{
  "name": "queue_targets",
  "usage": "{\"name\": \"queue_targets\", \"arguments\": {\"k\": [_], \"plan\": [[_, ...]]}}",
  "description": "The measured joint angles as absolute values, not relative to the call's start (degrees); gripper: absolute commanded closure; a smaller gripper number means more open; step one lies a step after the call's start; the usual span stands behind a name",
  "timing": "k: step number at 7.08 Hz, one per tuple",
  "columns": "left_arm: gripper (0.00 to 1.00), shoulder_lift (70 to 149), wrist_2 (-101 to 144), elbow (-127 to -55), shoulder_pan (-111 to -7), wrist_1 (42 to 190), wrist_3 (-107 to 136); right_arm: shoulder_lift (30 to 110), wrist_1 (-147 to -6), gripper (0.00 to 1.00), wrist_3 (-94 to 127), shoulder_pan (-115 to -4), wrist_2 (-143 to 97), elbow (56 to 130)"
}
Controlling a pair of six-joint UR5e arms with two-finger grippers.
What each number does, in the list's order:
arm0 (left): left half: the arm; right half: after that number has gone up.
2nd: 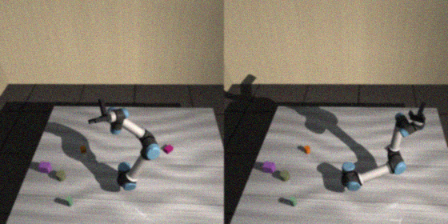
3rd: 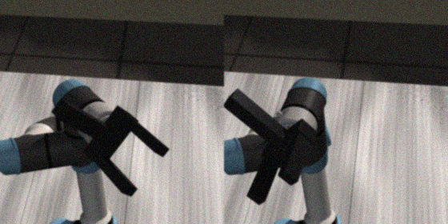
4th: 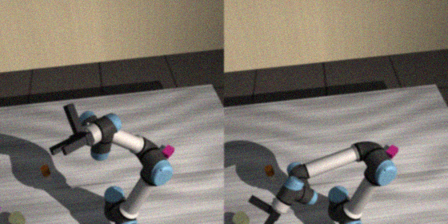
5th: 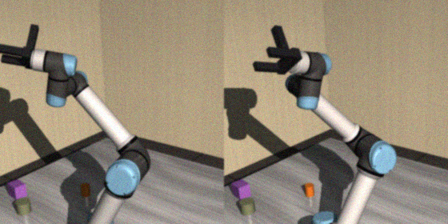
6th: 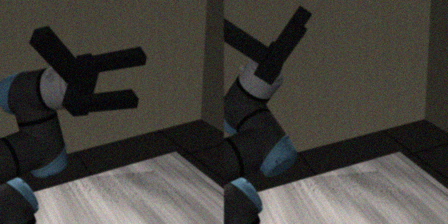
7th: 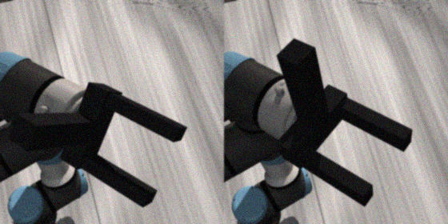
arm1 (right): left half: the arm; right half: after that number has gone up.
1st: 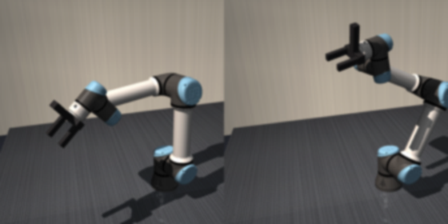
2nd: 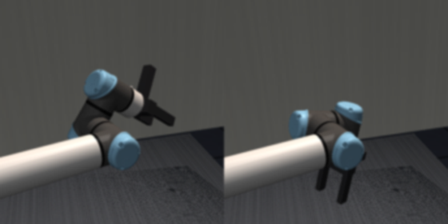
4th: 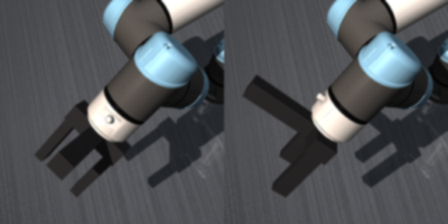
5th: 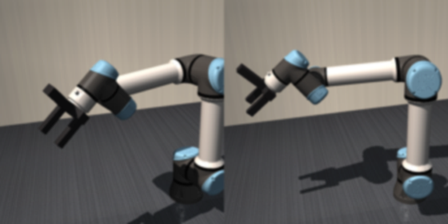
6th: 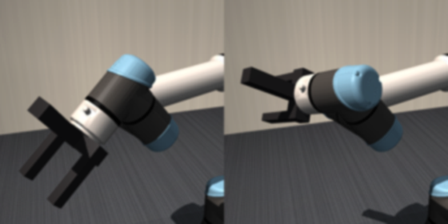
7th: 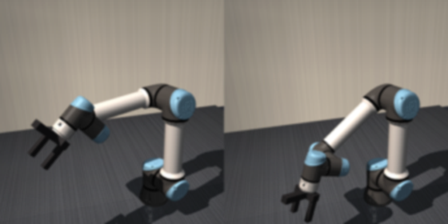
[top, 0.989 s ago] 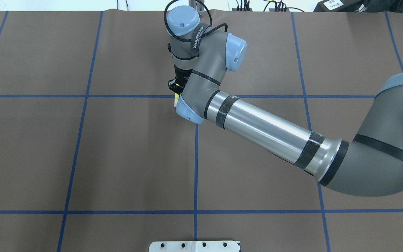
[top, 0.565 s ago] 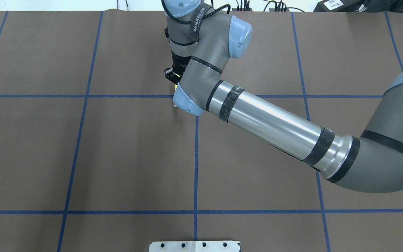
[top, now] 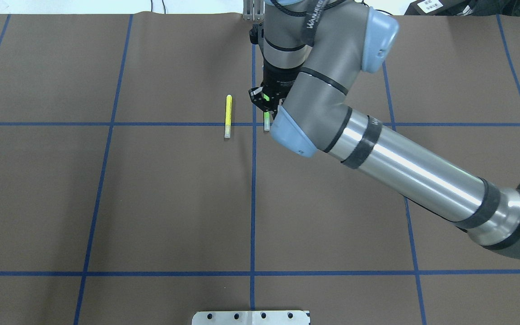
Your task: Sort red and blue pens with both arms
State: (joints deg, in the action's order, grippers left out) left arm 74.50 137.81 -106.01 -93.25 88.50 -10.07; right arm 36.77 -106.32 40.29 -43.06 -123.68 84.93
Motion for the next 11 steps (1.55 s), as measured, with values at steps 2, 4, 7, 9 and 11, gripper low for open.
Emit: {"name": "queue_targets", "arguments": {"k": [2, 4, 7, 9, 11], "plan": [[0.00, 74.5, 137.8, -105.9, -93.3, 88.6, -10.3, 47.7, -110.5, 1.00, 34.0, -45.0, -123.7, 98.2], [0.00, 74.2, 137.9, -106.0, -93.3, 88.6, -10.4, 57.7, -111.7, 1.00, 25.4, -47.7, -123.6, 106.3], [0.00, 74.1, 137.9, -106.0, -93.3, 88.7, -10.5, 74.1, -113.7, 1.00, 9.6, -50.8, -121.9, 116.3], [0.00, 74.0, 138.0, -106.0, -93.3, 89.1, -10.5, 87.7, -114.1, 1.00, -0.9, -53.2, -119.1, 122.8], [0.00, 73.9, 137.9, -105.8, -93.3, 89.7, -10.5, 101.7, -114.2, 1.00, -10.6, -56.1, -116.5, 128.8]]}}
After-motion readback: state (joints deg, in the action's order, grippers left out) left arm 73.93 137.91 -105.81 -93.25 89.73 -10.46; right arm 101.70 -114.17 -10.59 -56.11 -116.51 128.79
